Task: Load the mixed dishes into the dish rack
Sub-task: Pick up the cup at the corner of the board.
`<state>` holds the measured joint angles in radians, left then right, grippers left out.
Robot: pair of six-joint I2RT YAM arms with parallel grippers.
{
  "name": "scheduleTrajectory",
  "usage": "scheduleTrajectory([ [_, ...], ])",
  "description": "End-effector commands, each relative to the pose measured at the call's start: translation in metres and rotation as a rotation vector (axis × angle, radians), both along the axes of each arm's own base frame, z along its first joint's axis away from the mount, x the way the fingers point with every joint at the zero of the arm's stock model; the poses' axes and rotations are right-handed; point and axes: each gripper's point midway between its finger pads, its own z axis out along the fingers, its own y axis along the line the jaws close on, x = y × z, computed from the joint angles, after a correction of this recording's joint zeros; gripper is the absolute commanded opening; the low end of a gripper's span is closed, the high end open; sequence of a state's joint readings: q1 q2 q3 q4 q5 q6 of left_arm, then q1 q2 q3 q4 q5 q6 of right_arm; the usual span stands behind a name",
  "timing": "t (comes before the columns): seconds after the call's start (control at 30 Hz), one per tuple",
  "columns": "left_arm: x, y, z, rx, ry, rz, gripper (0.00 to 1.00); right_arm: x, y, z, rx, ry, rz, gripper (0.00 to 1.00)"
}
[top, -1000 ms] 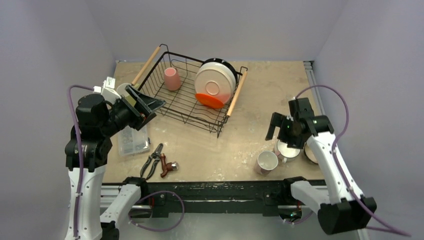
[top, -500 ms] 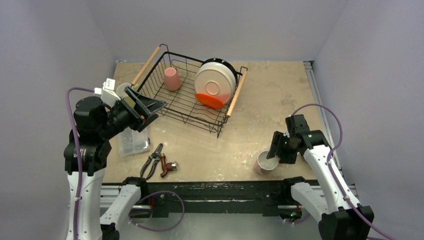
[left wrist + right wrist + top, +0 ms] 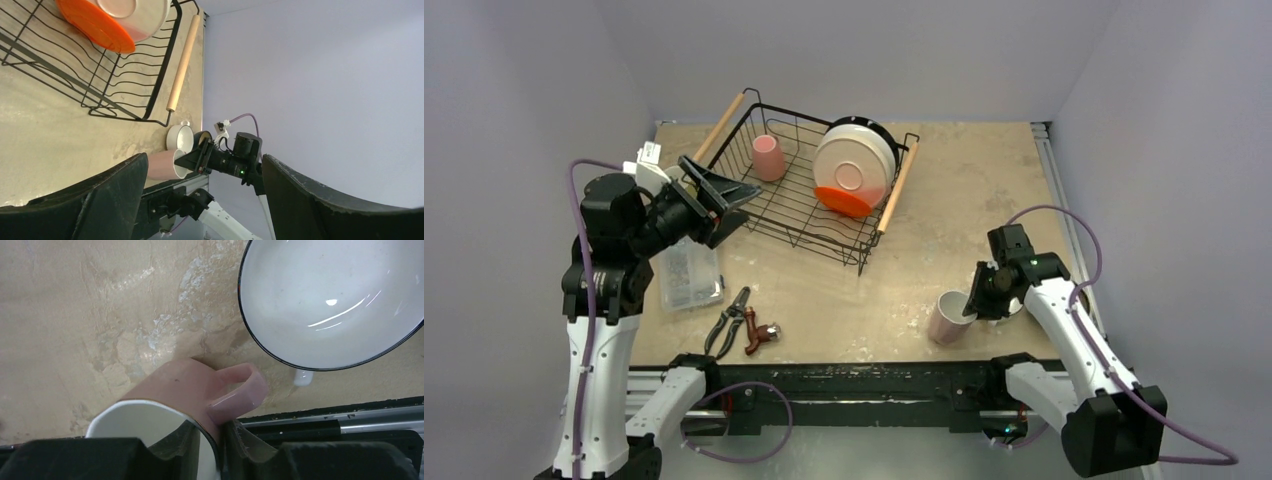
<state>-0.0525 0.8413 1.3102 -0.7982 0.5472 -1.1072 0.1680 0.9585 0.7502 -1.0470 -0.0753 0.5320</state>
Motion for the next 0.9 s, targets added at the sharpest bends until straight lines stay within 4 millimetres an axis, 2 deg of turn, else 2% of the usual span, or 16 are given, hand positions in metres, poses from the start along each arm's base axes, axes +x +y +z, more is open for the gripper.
scheduleTrajectory([
  [0.0, 0.016, -0.008, 0.014, -0.063, -0.031, -0.04, 0.83, 0.015, 0.002, -0.007, -0.005, -0.012, -0.022, 0.16],
  [0.07, 0.021, -0.009, 0.015, -0.072, -0.03, -0.042, 0.83, 0.021, 0.004, -0.004, -0.001, -0.018, -0.019, 0.1],
  [0.13, 0.027, -0.011, 0.015, -0.082, -0.023, -0.049, 0.83, 0.032, 0.006, 0.009, 0.005, -0.061, -0.02, 0.05],
  [0.2, 0.031, -0.013, 0.016, -0.097, -0.019, -0.059, 0.83, 0.05, 0.007, 0.03, 0.007, -0.128, -0.025, 0.0],
  [0.33, 0.04, -0.016, 0.018, -0.106, -0.014, -0.081, 0.83, 0.092, 0.01, 0.078, 0.001, -0.234, -0.022, 0.0],
  [0.4, 0.043, -0.02, 0.02, -0.115, -0.013, -0.106, 0.83, 0.118, 0.006, 0.108, -0.035, -0.311, 0.001, 0.0],
  [0.5, 0.048, -0.026, 0.023, -0.137, 0.005, -0.158, 0.83, 0.16, -0.003, 0.167, -0.106, -0.483, 0.008, 0.0],
  [0.57, 0.054, -0.03, 0.024, -0.149, 0.014, -0.192, 0.82, 0.186, -0.003, 0.225, -0.11, -0.656, 0.017, 0.0],
  [0.63, 0.059, -0.031, 0.029, -0.148, 0.0, -0.21, 0.82, 0.202, 0.002, 0.271, -0.086, -0.794, 0.022, 0.0],
  [0.73, 0.069, -0.033, 0.041, -0.15, -0.047, -0.236, 0.82, 0.221, 0.028, 0.319, 0.027, -0.957, 0.105, 0.0],
  [0.8, 0.076, -0.036, 0.045, -0.18, -0.057, -0.26, 0.82, 0.23, 0.058, 0.341, 0.156, -1.047, 0.23, 0.0],
  [0.87, 0.082, -0.039, 0.046, -0.231, -0.045, -0.279, 0.82, 0.226, 0.099, 0.366, 0.325, -1.161, 0.43, 0.0],
])
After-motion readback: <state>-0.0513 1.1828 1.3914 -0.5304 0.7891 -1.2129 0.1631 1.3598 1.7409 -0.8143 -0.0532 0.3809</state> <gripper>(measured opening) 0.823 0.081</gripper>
